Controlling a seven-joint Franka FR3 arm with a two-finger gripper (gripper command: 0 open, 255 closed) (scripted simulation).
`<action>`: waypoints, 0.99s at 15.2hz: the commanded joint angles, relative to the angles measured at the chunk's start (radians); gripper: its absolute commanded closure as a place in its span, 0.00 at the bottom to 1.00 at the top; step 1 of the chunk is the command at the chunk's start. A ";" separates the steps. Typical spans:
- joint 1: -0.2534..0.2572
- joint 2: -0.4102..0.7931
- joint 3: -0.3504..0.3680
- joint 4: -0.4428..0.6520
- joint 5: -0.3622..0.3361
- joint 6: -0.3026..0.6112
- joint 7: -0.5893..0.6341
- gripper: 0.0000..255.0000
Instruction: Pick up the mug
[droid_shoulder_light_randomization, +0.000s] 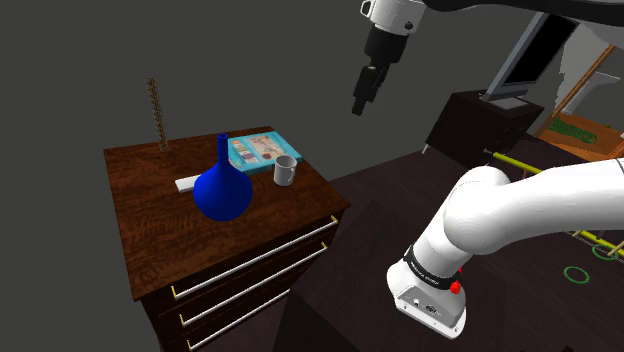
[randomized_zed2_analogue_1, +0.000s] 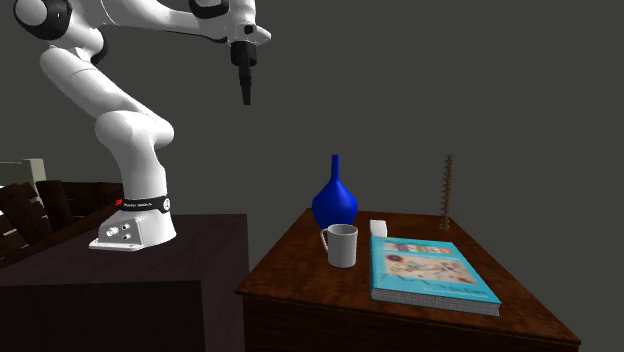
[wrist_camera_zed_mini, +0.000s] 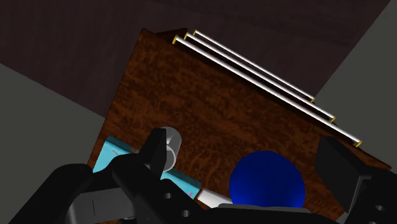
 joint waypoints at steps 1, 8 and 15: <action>0.000 0.000 0.000 0.000 0.000 0.000 0.000 0.00; -0.026 0.158 -0.064 -0.077 -0.018 0.241 -0.055 0.00; -0.044 0.381 -0.126 -0.083 -0.016 0.473 -0.117 0.00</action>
